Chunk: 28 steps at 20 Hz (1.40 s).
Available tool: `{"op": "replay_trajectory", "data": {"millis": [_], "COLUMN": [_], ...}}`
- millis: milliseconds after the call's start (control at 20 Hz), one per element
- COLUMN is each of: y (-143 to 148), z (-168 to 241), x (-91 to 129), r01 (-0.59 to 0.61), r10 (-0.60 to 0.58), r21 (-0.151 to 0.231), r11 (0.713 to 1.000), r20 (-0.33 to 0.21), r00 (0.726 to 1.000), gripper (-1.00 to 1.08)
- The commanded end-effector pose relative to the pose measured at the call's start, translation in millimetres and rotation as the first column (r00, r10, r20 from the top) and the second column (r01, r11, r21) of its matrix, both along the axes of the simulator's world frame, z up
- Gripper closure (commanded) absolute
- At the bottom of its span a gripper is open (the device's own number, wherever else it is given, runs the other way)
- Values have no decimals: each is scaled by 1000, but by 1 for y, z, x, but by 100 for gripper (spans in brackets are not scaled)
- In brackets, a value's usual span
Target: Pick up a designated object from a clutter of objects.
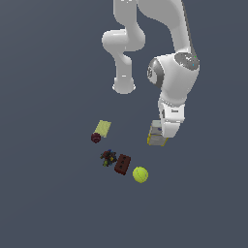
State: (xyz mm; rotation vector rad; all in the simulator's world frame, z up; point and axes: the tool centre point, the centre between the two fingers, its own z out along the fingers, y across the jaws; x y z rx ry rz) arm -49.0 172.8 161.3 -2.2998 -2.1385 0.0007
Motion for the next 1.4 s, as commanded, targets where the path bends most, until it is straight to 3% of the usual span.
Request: {"op": "replay_trajectory", "data": {"millis": [0, 150, 200, 900, 1350], "y": [0, 0, 0, 1, 7], "z": [-7, -9, -9, -5, 29], "x": [0, 1, 1, 3, 19], "r01": [0, 0, 0, -1, -1], "r10": [0, 0, 0, 1, 1], "r21": [0, 0, 0, 0, 0], "r11": [1000, 1000, 1000, 1000, 1000], "r20": [1, 1, 1, 2, 2], "r00": [1000, 1000, 1000, 1000, 1000], "gripper": [-92, -92, 108, 108, 108]}}
